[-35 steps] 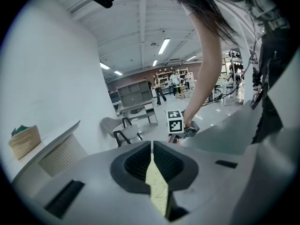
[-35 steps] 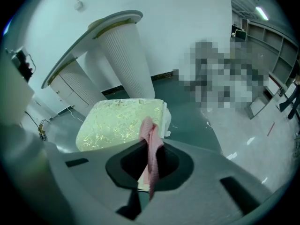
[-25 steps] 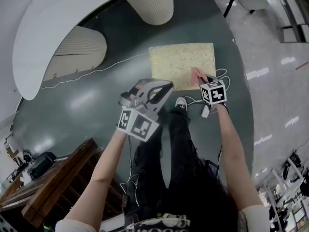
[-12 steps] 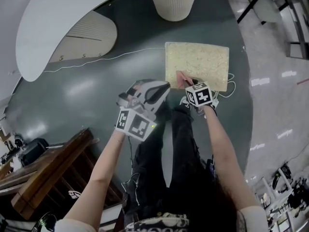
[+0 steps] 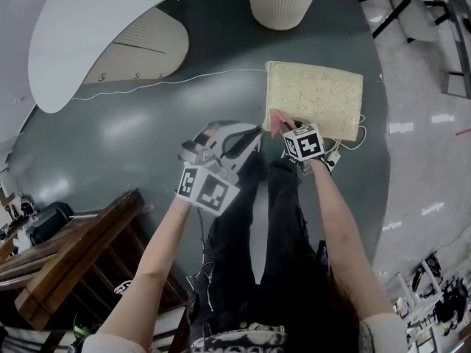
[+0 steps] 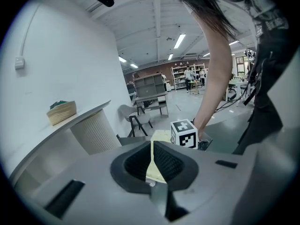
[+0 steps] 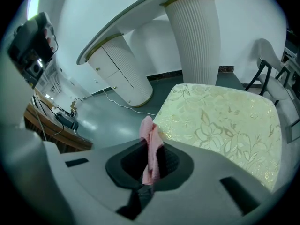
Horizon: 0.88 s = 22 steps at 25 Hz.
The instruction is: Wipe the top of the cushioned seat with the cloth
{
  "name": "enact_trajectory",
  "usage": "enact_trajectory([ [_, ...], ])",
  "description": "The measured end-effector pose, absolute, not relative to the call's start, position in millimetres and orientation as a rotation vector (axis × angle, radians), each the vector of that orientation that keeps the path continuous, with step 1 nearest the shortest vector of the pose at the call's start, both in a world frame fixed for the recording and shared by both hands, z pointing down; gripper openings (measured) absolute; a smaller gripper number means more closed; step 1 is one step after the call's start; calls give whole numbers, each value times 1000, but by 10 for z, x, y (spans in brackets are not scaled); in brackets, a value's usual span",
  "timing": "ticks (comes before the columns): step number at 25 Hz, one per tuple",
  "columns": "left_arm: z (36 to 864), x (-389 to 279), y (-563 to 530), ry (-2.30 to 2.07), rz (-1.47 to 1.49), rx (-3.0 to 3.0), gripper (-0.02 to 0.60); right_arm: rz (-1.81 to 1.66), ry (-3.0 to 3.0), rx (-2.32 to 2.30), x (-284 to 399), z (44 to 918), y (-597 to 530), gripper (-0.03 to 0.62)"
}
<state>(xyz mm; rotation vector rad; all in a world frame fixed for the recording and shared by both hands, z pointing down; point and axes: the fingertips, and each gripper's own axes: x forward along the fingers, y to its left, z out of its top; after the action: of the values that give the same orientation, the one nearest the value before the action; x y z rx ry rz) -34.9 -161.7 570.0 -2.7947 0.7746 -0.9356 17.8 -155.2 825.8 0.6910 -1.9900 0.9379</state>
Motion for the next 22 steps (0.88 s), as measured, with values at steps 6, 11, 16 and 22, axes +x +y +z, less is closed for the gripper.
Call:
enact_trajectory([
  [6,5717,-266,-1562,737,-929,-2806,17,953,-1941,726,452,8357,-1473,8],
  [11,5684,-42,-1558,686,-906,-2818,17,972,-1891,792,878,8386,-1453,8],
  [16,5681,225,-1539,627,-892,-2827,17,994,-1844,872,1376,8405,-1430,8],
  [22,5705,597,-1467,544,-891,-2839,17,995,-1801,949,1973,8365,-1384,8],
])
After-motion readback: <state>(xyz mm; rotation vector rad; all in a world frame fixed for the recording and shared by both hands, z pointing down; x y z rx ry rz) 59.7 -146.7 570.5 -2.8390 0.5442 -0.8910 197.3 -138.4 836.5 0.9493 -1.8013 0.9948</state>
